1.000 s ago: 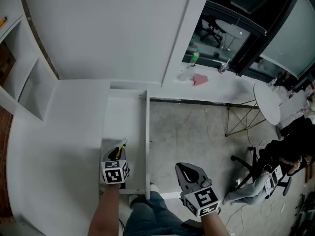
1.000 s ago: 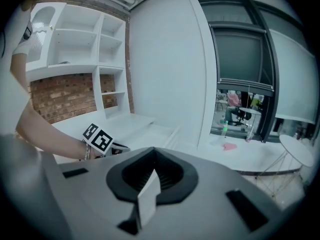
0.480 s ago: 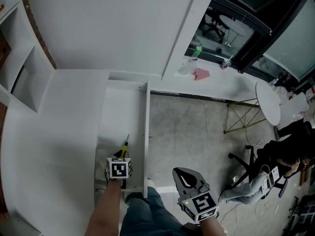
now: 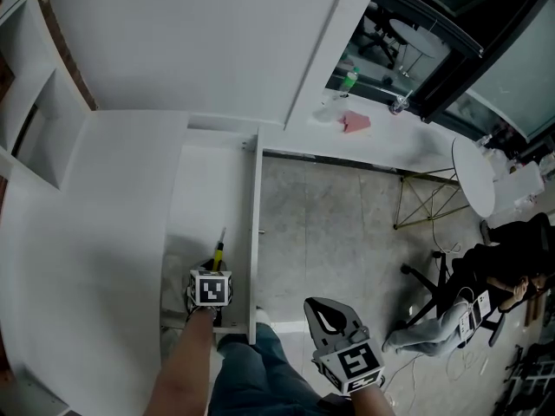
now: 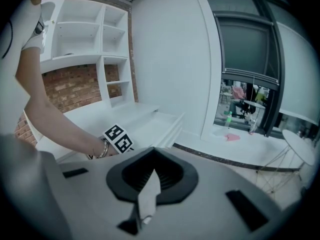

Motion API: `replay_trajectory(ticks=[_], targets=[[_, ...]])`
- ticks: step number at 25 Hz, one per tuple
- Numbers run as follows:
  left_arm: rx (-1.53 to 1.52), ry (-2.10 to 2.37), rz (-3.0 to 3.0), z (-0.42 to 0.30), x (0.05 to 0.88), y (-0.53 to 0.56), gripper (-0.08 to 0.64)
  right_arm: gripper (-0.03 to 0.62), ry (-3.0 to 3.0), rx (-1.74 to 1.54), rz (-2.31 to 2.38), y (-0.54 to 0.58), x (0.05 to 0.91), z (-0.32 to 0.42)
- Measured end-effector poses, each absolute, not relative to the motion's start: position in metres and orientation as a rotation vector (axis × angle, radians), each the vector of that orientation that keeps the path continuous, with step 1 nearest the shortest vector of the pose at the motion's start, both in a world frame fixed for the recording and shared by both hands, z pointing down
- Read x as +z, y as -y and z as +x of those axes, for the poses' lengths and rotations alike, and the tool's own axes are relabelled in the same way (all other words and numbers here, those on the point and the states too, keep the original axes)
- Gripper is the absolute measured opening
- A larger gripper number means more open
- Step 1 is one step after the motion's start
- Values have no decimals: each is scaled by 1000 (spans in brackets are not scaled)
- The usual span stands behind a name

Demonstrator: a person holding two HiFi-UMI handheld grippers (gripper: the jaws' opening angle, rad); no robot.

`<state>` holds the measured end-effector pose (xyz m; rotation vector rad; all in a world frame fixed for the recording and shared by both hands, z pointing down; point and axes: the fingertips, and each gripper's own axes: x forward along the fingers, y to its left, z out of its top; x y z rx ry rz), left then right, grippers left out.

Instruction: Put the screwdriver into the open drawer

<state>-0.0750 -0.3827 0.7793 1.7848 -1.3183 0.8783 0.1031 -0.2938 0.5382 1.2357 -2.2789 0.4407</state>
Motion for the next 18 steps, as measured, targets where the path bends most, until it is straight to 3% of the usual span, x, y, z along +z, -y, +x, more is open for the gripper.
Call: replay_trajectory(ticks=[2, 5, 12, 18], targets=[[879, 1305, 1793, -70, 778, 381, 118, 11, 2276, 435, 1232, 293, 534, 104], [869, 1313, 1808, -63, 774, 382, 250, 11, 2285, 419, 1245, 292, 528, 109], [770, 1331, 1876, -66, 725, 383, 319, 11, 2327, 396, 1297, 299, 504, 113], [591, 1428, 1970, -80, 649, 381, 324, 11, 2433, 378, 1321, 320, 463, 108]])
